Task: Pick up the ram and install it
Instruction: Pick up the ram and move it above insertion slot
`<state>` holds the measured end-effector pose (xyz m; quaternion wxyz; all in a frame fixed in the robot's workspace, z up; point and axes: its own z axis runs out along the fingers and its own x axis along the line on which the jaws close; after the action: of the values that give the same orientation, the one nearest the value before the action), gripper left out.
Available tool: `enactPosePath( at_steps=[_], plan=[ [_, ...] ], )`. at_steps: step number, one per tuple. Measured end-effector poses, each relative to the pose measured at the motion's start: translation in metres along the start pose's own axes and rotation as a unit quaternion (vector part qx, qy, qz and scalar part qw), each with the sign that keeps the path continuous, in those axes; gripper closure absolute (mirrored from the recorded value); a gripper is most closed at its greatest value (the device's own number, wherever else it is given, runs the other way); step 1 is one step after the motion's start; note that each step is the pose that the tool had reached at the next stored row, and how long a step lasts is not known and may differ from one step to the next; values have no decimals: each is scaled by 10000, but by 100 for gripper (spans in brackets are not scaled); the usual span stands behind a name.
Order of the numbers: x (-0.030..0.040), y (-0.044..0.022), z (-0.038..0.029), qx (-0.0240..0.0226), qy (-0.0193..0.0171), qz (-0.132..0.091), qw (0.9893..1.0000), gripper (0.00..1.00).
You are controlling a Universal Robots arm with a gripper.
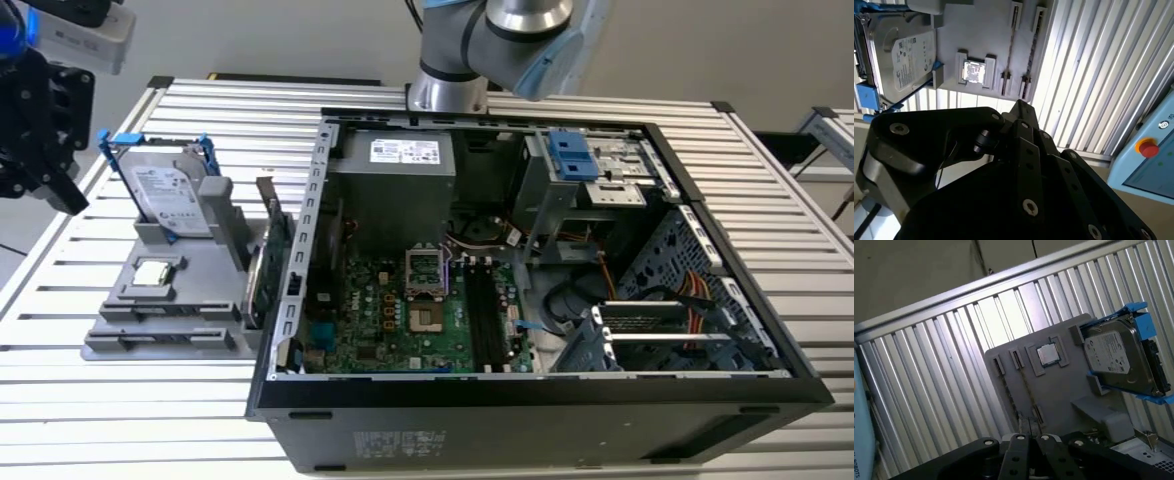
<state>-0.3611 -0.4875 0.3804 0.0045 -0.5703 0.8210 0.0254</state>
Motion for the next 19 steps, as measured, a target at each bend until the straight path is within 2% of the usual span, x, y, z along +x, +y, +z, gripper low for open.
enactPosePath(
  at_steps=[6,10,15,19],
  plan=[
    [0,0,0,-8,8,-235,9997,100],
    [0,-1,0,-1,11,-435,9991,100],
    [0,0,0,56,-1,-704,9975,100],
    [0,0,0,95,-9,-936,9956,100]
  ],
)
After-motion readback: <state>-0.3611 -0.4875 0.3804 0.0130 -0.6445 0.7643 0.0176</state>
